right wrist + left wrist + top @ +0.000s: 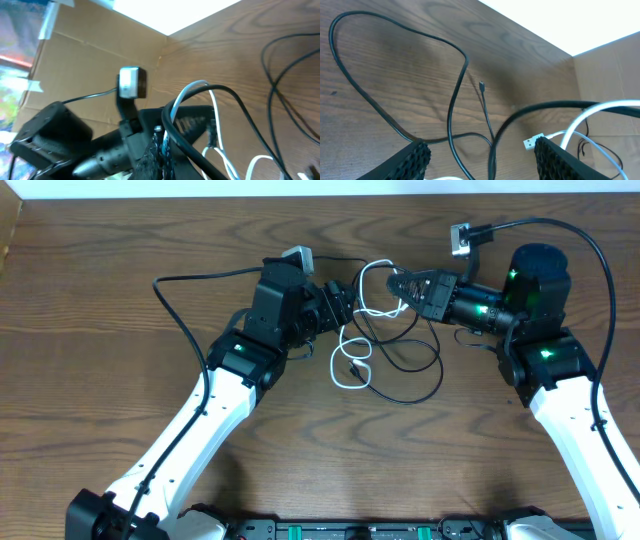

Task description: Untangle cables

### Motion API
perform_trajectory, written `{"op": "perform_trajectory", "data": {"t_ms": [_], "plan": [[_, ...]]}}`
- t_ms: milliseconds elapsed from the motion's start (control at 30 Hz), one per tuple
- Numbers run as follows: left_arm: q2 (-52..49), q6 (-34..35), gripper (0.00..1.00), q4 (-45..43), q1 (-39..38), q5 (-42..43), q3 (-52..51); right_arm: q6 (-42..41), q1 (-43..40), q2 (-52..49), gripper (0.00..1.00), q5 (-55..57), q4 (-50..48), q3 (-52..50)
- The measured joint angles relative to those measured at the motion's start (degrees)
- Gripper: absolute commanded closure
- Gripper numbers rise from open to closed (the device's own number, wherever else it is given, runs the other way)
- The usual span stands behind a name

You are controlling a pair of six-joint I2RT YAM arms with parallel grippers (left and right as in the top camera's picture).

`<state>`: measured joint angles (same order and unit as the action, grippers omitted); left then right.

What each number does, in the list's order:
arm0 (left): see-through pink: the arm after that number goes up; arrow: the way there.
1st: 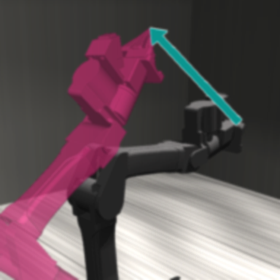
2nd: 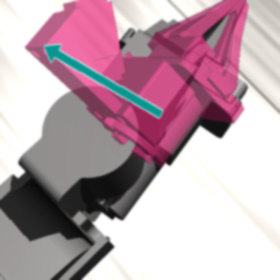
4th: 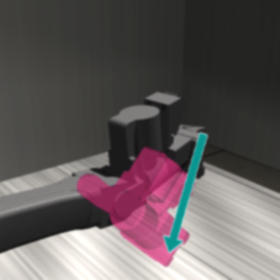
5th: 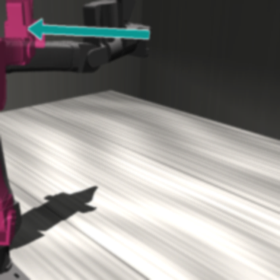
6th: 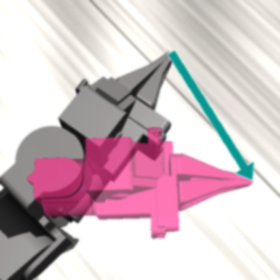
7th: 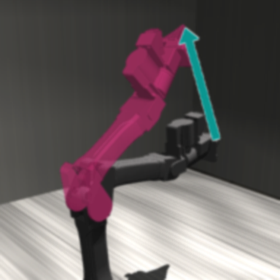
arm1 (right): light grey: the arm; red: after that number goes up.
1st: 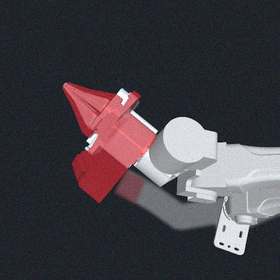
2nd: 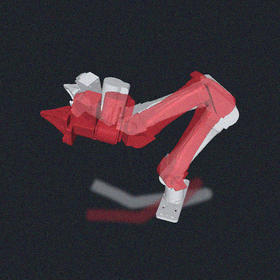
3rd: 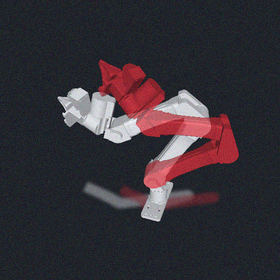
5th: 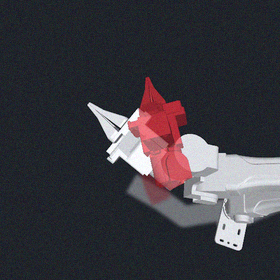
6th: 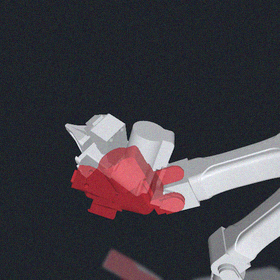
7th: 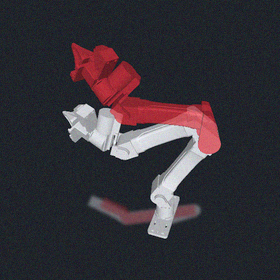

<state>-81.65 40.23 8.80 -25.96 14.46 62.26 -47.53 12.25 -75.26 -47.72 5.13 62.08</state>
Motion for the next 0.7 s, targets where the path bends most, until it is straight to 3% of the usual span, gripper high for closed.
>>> {"op": "perform_trajectory", "data": {"t_ms": [333, 700], "plan": [[9.7, -0.7, 0.32, -0.6, -0.8, 0.2, 0.0, 0.7, 1.2, 0.0, 0.98, 2.7, 1.7, 0.0], [2.7, -5.7, 0.32, -0.1, -5.0, -0.1, 0.0, 0.0, 2.2, 0.0, 0.99, -2.0, -0.4, 0.0]]}}
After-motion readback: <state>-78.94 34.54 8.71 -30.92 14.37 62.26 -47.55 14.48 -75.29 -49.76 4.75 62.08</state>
